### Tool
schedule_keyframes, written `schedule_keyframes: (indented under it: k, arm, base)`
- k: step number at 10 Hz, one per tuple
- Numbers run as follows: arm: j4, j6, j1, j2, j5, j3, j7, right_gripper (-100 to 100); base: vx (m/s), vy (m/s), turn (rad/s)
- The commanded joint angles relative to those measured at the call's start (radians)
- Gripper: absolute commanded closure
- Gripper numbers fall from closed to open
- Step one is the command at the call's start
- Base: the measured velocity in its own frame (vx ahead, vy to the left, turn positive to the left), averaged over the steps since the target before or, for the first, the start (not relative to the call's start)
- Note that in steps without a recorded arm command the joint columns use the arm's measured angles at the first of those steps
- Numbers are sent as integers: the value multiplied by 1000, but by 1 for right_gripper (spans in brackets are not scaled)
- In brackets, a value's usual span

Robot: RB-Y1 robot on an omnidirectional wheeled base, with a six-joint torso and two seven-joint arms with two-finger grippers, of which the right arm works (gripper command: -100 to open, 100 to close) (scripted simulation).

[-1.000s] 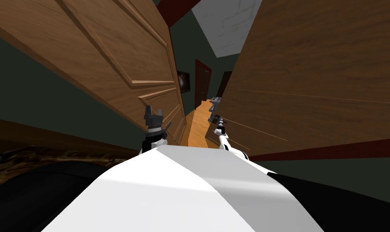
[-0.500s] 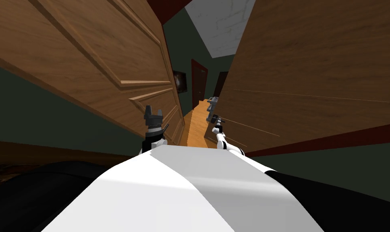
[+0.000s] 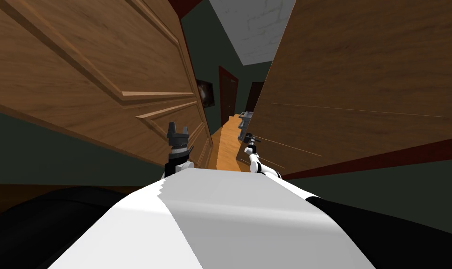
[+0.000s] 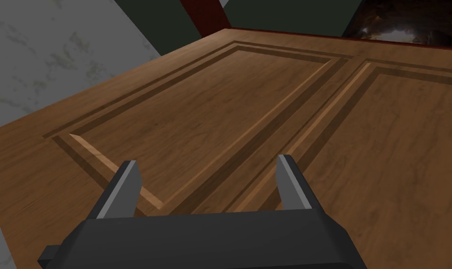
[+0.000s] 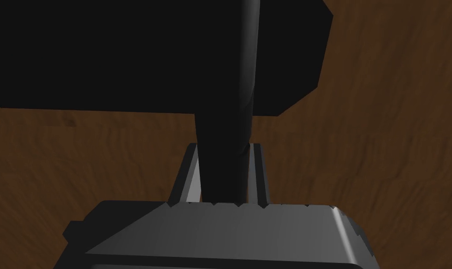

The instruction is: Pull the door open

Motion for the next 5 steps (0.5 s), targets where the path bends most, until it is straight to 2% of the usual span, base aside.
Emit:
schedule_keyframes:
  k: [1,4,5]
  arm:
    - [-1,-1,-1,-2,1,0,1,100]
    - [-1,-1,-1,-2,1,0,1,100]
    - [1,2,6,-16,1,10,-21,100]
  base:
    - [-9,-10,11]
    - [-1,-2,2]
    - [-51,-14,245]
